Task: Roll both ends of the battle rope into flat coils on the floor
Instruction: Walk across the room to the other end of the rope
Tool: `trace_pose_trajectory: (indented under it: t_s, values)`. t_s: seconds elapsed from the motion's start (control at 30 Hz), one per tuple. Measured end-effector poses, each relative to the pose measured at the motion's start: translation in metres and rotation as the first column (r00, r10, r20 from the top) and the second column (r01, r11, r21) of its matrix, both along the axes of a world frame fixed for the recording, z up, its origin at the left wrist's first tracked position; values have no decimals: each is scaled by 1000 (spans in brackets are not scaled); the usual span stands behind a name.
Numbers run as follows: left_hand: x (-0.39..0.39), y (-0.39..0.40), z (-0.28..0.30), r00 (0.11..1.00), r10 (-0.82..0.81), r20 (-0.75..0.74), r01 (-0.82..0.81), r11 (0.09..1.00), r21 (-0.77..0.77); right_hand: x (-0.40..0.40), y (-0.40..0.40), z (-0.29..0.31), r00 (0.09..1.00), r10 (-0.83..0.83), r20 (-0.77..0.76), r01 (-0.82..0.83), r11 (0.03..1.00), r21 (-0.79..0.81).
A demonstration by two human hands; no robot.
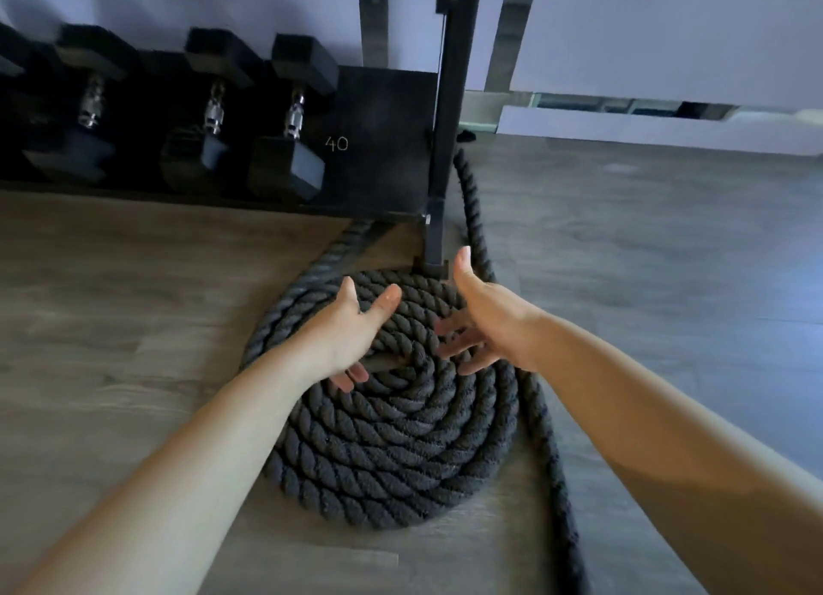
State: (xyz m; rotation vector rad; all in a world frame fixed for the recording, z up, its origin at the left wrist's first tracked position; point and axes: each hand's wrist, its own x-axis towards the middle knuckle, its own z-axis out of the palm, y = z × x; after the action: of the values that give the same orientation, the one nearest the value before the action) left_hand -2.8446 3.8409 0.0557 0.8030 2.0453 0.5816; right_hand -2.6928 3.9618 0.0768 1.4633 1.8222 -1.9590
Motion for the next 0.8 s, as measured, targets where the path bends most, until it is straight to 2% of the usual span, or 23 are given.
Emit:
trace_pose_trajectory:
  t_s: [0.1, 0.17, 0.23, 0.33, 0.47, 0.6, 0.7, 0.8]
  values:
    - [20, 17, 98, 983, 0, 183, -10, 998, 55, 27, 7, 92, 997, -53, -51, 46, 992, -121]
    - [32, 30, 183, 938, -2, 346, -44, 991, 125, 47, 16, 177, 990, -96, -106, 80, 986, -148]
    - [46, 38, 274, 893, -61, 445, -18, 985, 170, 67, 20, 272, 979, -130, -156, 110, 985, -133]
    - [68, 49, 403, 892, -187, 411, 74, 959, 275, 103, 21, 406, 943, -201, -264, 176, 977, -119]
    - [103, 49, 535, 868, -336, 366, 202, 912, 358, 146, 0, 549, 904, -284, -319, 301, 954, 3]
    - [135, 27, 610, 809, -468, 356, 284, 841, 460, 185, -52, 638, 875, -348, -335, 397, 913, 88]
    - [161, 1, 642, 723, -586, 365, 417, 792, 446, 210, -105, 676, 840, -414, -350, 470, 878, 88]
    - [192, -29, 669, 607, -736, 300, 574, 667, 474, 238, -166, 698, 786, -492, -376, 558, 825, 86]
